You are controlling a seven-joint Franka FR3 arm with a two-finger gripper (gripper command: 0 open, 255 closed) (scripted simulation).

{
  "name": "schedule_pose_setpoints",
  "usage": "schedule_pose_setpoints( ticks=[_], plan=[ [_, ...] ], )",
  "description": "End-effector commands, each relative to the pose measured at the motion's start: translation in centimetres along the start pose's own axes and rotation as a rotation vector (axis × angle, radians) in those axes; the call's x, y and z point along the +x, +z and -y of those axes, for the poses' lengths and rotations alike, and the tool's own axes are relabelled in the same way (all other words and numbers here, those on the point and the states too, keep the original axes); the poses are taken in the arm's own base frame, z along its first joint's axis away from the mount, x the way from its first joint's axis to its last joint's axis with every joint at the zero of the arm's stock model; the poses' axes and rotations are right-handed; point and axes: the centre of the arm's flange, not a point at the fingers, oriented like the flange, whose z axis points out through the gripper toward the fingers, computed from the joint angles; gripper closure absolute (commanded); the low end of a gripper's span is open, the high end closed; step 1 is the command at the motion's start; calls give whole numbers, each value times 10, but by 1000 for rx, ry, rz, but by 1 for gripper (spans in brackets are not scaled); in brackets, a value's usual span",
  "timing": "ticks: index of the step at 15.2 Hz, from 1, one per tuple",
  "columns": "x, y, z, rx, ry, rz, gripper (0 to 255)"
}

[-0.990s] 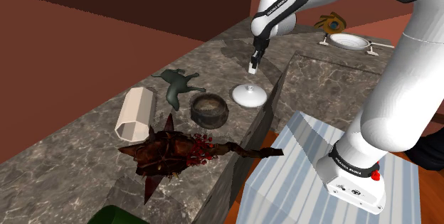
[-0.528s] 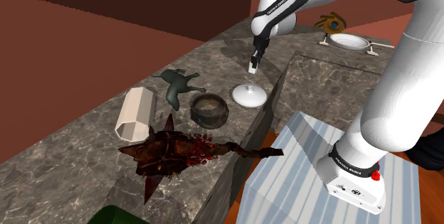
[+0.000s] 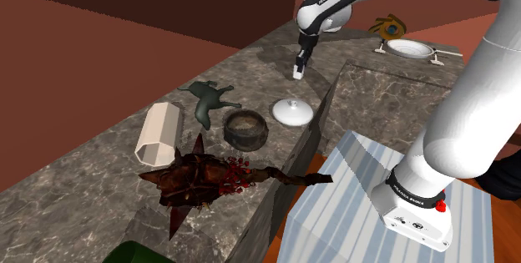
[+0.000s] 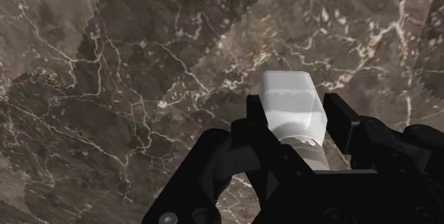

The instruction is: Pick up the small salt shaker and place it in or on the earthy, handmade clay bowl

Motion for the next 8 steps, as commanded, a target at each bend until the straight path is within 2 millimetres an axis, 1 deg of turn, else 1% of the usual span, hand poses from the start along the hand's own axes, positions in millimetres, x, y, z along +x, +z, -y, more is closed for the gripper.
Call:
schedule_pose_setpoints(
  ticks=[1, 8],
  plan=[
    [1, -11, -1, 0, 0, 0, 255],
    [5, -47, -5, 0, 0, 0, 255]
  ],
)
